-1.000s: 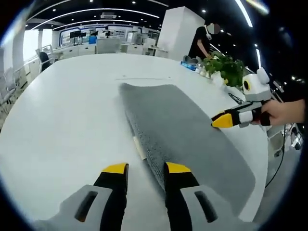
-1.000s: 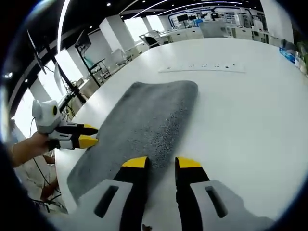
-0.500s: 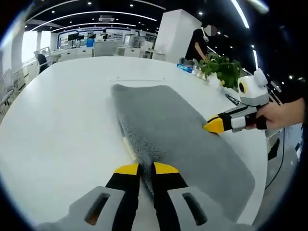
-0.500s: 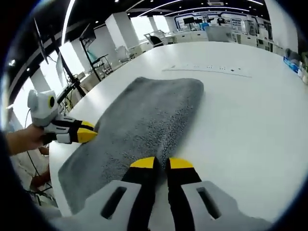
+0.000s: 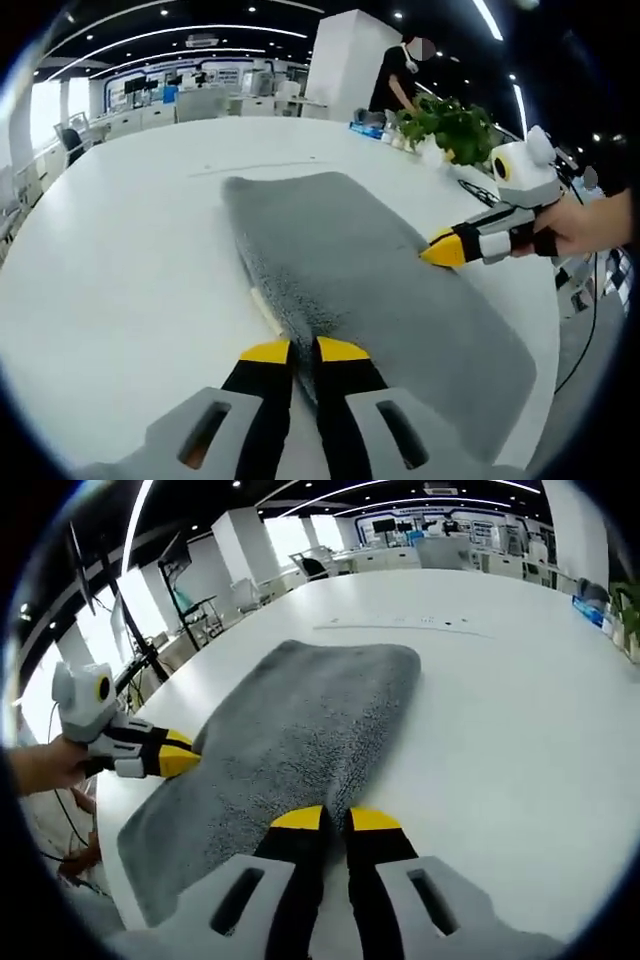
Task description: Fold the towel on the table until its edges align and the towel forms a compact rectangular stack.
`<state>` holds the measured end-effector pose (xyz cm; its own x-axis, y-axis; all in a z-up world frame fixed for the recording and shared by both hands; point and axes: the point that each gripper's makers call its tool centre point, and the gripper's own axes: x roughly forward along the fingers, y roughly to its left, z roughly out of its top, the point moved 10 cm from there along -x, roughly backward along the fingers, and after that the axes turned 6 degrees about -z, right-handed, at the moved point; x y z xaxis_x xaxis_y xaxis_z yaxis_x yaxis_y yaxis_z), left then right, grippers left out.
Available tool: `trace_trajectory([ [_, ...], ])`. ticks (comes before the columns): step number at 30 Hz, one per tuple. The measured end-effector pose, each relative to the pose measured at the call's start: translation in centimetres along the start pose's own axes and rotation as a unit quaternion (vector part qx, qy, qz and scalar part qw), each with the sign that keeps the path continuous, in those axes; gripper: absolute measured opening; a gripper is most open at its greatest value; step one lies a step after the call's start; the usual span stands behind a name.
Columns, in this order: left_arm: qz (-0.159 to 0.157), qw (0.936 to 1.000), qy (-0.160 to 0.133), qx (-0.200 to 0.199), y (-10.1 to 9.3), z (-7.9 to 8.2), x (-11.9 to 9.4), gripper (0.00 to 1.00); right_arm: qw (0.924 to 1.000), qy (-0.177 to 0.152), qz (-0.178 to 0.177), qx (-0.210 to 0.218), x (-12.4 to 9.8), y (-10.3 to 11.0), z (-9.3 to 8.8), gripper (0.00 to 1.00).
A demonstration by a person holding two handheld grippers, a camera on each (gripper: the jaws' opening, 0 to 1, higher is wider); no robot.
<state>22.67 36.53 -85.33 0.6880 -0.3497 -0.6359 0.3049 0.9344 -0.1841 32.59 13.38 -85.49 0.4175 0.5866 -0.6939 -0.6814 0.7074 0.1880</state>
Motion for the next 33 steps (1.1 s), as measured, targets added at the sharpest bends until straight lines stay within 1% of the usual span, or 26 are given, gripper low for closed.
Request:
trace_trajectory([
  [4, -0.008, 0.9999, 0.000, -0.010, -1.5, 0.3, 1.0, 0.07, 0.9999, 0.003, -0.011, -0.004, -1.3, -1.8, -0.6, 0.05],
  [9, -0.026, 0.9996, -0.003, -0.008, -3.8, 0.6, 2.3, 0.07, 0.9996, 0.007, -0.024, -0.009, -2.7, -3.9, -1.4, 0.05],
  [12, -0.034, 0.9994, -0.005, -0.003, -4.9, 0.8, 2.9, 0.07, 0.9995, 0.006, -0.030, -0.010, -3.4, -4.7, -1.9, 0.05],
  [14, -0.035, 0.9994, -0.005, -0.002, -5.2, 0.8, 3.0, 0.07, 0.9994, 0.004, -0.034, -0.004, -3.7, -5.0, -2.2, 0.05],
  [16, -0.036, 0.9993, -0.005, -0.001, -5.4, 0.9, 3.1, 0.07, 0.9994, 0.003, -0.036, 0.002, -3.8, -5.0, -2.3, 0.05],
  [18, -0.035, 0.9993, -0.004, -0.016, -5.2, 0.9, 3.1, 0.07, 0.9993, 0.001, -0.037, 0.006, -3.7, -4.9, -2.2, 0.06],
  [19, -0.035, 0.9991, -0.007, -0.021, -5.1, 0.9, 3.1, 0.07, 0.9993, 0.002, -0.038, 0.002, -3.7, -4.8, -2.2, 0.06],
  [22, -0.037, 0.9991, -0.009, -0.021, -5.2, 0.8, 3.0, 0.08, 0.9979, 0.015, -0.046, -0.043, -3.7, -4.7, -1.7, 0.07],
  [23, -0.036, 0.9991, -0.007, -0.018, -5.2, 0.9, 3.0, 0.08, 0.9974, 0.021, -0.048, -0.050, -3.6, -4.5, -1.6, 0.07],
  [26, -0.034, 0.9994, 0.000, -0.008, -5.3, 1.0, 3.0, 0.08, 0.9970, 0.026, -0.050, -0.054, -3.5, -4.5, -1.5, 0.07],
  [30, -0.033, 0.9994, -0.001, -0.006, -5.3, 0.9, 3.0, 0.08, 0.9972, 0.021, -0.048, -0.054, -3.6, -4.5, -1.7, 0.07],
  [33, -0.028, 0.9996, -0.004, 0.004, -5.6, 0.8, 3.0, 0.08, 0.9962, 0.015, -0.049, -0.070, -3.5, -4.4, -1.9, 0.07],
])
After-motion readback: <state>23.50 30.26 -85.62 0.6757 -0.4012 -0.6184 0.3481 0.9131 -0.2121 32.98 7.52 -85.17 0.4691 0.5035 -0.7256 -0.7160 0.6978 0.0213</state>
